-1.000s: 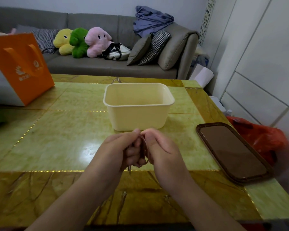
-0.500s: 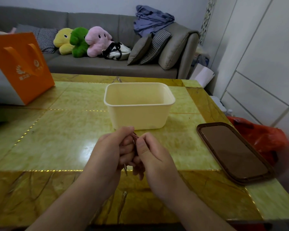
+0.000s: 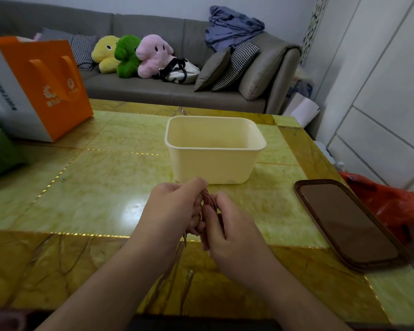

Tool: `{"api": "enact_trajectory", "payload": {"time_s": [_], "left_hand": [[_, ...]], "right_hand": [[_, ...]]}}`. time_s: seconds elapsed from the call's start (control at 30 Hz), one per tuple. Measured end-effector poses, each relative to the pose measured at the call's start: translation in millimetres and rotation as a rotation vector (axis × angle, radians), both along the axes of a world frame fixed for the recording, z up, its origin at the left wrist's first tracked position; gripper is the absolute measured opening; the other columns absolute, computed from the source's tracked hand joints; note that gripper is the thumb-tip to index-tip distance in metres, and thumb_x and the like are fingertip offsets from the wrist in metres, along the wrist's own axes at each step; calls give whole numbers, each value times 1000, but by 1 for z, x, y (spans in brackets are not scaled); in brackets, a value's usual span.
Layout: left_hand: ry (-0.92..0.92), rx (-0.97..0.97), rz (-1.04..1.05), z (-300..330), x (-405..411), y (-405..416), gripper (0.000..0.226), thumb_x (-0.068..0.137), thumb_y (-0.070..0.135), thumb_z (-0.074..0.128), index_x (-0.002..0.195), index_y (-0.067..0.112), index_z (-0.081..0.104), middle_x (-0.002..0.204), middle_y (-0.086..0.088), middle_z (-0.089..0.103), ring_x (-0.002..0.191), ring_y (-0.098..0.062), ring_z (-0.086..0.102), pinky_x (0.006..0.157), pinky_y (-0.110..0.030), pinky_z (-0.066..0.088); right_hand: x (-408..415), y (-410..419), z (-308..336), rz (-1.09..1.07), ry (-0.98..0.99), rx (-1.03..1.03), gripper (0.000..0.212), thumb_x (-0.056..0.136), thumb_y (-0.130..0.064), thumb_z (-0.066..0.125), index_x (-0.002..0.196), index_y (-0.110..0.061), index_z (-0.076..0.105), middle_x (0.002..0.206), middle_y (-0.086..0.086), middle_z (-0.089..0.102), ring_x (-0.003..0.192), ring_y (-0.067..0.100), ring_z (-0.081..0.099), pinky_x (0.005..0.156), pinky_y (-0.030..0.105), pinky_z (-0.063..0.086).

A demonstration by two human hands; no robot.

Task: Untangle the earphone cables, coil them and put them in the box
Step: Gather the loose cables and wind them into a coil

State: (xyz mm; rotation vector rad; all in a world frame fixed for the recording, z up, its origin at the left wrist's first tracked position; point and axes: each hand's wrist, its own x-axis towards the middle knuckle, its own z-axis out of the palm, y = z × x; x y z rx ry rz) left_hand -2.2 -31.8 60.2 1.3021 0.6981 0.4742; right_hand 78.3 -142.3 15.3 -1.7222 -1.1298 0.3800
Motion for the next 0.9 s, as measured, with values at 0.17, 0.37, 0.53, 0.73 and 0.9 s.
{"api": "enact_trajectory", "payload": {"time_s": [0.17,0.37,0.53,0.73,0.9], "left_hand": [[-80,-2,-93,0,1,1,41,100,29,66,67,9,53,58,-6,41,45,-17,42,53,-31,45],[-201,30,-227,3,0,-1,41,99,33,62,70,4,58,66,-15,50,56,-26,54,55,-39,52],[-262,-112,-213,2,0,7,40,100,28,57,67,5,61,68,-15,57,62,-26,61,70,-44,54],[-189,-39,-174,-7,2,10,35,107,21,52,91,-5,69,78,-13,63,70,-24,61,87,-53,54],[-123,90,-184,-7,0,11,28,106,23,57,104,-1,73,76,-7,65,71,-21,62,85,-51,58]], "right_hand": [[9,-4,7,-23,2,14,17,112,-22,47,98,-20,55,75,-6,64,63,11,61,60,23,43],[17,-11,17,-13,203,85,11,110,-15,53,101,-13,57,78,-2,69,65,11,67,62,29,52],[20,-14,19,-59,240,143,7,109,-15,56,106,-20,60,87,7,71,69,23,66,60,41,52],[24,-18,17,-107,-25,100,11,108,-15,56,105,-23,63,81,-1,68,73,20,65,64,46,54],[23,-14,9,-147,-36,93,11,107,-15,55,101,-23,59,84,-2,67,78,19,66,65,41,54]]}}
